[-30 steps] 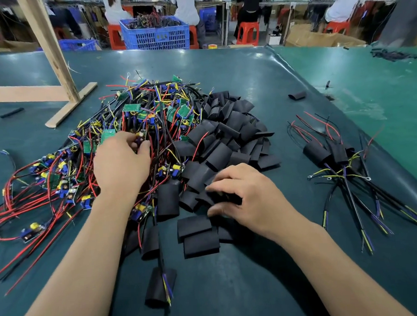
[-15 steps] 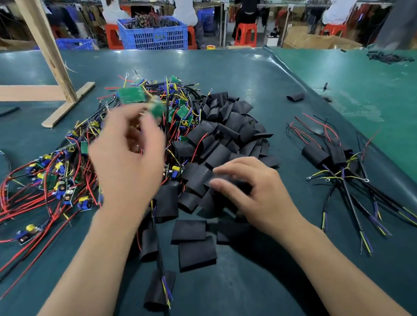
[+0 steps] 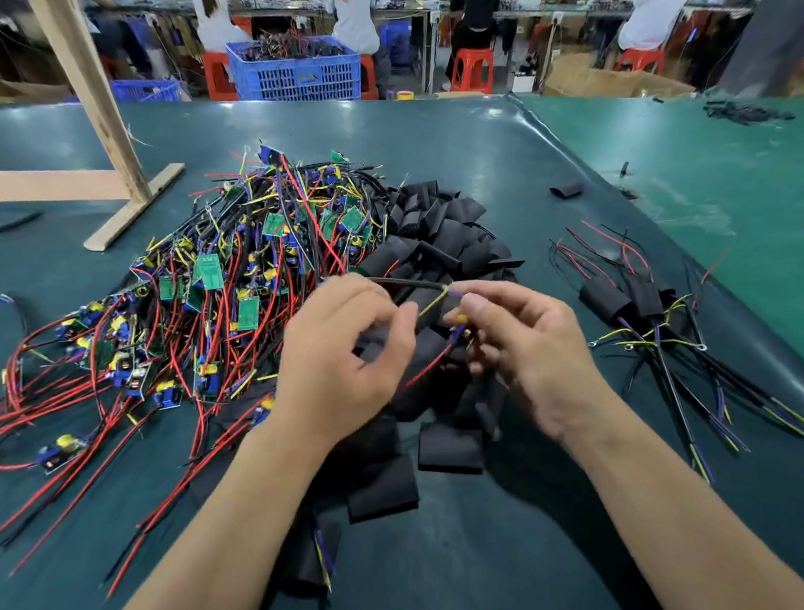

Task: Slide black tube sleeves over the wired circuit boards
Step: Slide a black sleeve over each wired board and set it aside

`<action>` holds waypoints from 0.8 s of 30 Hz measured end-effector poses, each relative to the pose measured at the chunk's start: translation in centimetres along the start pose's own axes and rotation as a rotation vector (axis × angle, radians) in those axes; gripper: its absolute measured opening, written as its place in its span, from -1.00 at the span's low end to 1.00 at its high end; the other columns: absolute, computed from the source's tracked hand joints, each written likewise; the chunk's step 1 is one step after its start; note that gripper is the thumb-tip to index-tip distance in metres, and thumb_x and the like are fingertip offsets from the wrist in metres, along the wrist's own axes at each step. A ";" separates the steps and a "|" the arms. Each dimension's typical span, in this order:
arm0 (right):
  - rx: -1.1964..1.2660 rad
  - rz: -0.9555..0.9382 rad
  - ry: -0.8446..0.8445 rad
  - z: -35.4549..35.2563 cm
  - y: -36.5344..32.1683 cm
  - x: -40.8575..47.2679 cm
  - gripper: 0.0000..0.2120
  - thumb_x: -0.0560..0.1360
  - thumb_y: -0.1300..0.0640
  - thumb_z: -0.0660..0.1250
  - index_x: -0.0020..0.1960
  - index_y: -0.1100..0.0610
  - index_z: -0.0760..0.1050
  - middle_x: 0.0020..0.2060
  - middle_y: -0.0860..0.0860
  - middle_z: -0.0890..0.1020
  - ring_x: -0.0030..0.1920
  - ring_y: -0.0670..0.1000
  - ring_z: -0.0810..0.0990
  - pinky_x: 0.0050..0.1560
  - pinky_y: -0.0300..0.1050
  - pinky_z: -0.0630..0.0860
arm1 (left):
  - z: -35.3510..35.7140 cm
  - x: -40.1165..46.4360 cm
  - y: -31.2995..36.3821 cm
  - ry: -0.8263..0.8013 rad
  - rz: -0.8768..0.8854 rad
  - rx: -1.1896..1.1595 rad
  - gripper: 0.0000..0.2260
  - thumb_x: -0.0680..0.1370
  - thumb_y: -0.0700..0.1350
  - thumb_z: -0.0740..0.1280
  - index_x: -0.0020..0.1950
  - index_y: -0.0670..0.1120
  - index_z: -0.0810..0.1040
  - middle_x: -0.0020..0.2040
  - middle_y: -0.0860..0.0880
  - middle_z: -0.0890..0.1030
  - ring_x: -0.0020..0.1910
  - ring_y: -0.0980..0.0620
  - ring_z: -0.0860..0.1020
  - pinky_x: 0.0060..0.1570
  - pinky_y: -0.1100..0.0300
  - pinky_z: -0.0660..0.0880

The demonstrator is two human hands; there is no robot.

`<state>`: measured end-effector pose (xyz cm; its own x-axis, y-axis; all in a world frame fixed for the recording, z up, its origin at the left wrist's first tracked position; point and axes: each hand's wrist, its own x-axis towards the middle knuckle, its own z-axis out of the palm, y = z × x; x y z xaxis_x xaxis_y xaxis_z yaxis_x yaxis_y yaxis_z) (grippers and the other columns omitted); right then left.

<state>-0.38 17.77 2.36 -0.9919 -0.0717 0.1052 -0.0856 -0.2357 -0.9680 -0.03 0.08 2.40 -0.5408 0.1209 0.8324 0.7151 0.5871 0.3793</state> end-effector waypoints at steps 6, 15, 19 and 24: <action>0.462 0.016 0.176 -1.6 -1.6 0.6 -0.78 0.48 0.24 0.30 0.09 0.24 0.60 -0.22 0.09 0.68 -0.36 -0.04 0.56 -0.39 -0.27 0.47 | -2.2 -0.3 -0.2 -0.480 -0.124 -0.042 -0.58 0.38 0.29 0.42 -0.30 -0.07 0.54 -0.34 0.10 0.50 -0.31 0.12 0.47 -0.25 0.24 0.40; 0.526 0.046 0.155 -1.9 -1.2 1.0 -0.82 0.44 0.24 0.30 0.02 0.19 0.58 -0.20 0.09 0.68 -0.32 -0.03 0.58 -0.35 -0.25 0.51 | -3.6 -0.6 -1.2 -0.964 -0.272 0.053 -0.10 -0.06 0.39 0.57 0.26 0.24 0.48 0.16 0.39 0.34 0.29 0.33 0.20 0.23 0.60 0.13; 0.554 0.030 0.172 -2.5 -1.3 1.2 -0.85 0.50 0.27 0.26 0.01 0.19 0.58 -0.20 0.10 0.66 -0.34 -0.03 0.57 -0.35 -0.25 0.49 | -4.0 -0.7 -1.5 -0.982 -0.239 0.105 -0.17 0.07 0.32 0.61 0.30 0.23 0.47 0.20 0.37 0.35 0.30 0.28 0.19 0.21 0.62 0.08; 0.469 0.034 0.223 -2.3 -1.0 1.1 -0.83 0.58 0.28 0.22 -0.02 0.16 0.59 -0.20 0.08 0.68 -0.34 -0.03 0.58 -0.36 -0.25 0.51 | -4.3 -0.3 -2.3 -0.746 -0.239 0.206 -0.43 0.24 0.19 0.60 0.19 0.06 0.60 0.09 0.13 0.50 0.14 0.10 0.32 0.27 0.17 0.30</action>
<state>-1.64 20.18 2.89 -0.9937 0.1093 -0.0251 -0.0523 -0.6493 -0.7587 0.38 -4.73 3.06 -0.8737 0.4331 0.2217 0.4863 0.7915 0.3703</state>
